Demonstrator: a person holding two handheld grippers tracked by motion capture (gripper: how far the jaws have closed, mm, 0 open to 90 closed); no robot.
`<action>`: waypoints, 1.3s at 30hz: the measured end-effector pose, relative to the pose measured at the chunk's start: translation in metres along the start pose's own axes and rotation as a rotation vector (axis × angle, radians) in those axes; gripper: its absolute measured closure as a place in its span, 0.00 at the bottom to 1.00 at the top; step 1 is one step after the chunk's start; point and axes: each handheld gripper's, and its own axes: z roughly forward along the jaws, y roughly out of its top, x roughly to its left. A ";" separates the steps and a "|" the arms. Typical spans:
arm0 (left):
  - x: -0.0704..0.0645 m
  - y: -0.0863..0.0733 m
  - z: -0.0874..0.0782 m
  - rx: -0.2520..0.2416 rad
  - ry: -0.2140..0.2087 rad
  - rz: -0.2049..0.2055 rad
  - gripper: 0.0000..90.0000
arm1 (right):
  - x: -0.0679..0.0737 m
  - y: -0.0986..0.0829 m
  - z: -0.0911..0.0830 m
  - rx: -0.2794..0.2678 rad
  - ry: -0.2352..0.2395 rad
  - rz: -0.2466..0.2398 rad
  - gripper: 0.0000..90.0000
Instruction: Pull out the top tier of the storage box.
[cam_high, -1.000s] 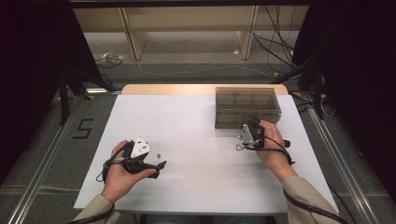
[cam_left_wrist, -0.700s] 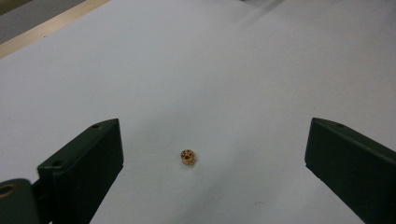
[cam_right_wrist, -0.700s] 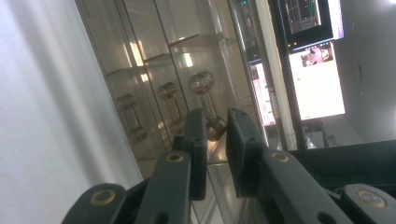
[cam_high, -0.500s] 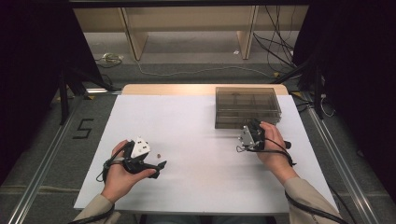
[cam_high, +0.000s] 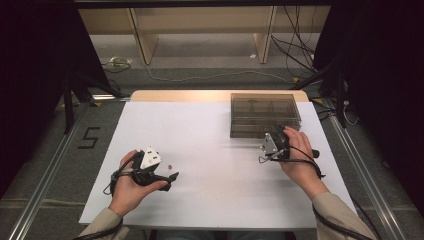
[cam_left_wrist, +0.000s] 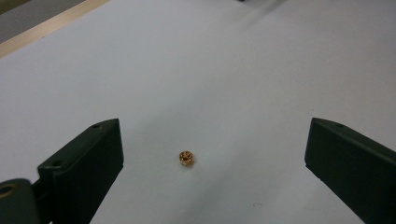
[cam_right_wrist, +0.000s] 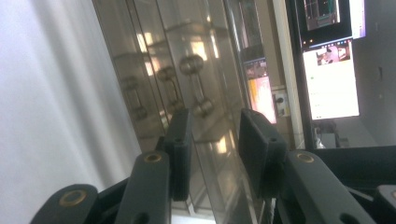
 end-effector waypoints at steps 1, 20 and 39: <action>0.000 0.000 0.000 0.000 0.000 0.002 0.05 | -0.001 -0.002 0.000 0.004 0.002 0.005 0.74; 0.000 0.000 0.001 0.003 -0.002 0.001 0.06 | -0.018 -0.009 0.013 0.057 0.066 -0.053 0.78; 0.000 0.000 0.001 0.003 -0.002 0.000 0.06 | -0.028 -0.009 0.018 0.056 0.123 -0.096 0.89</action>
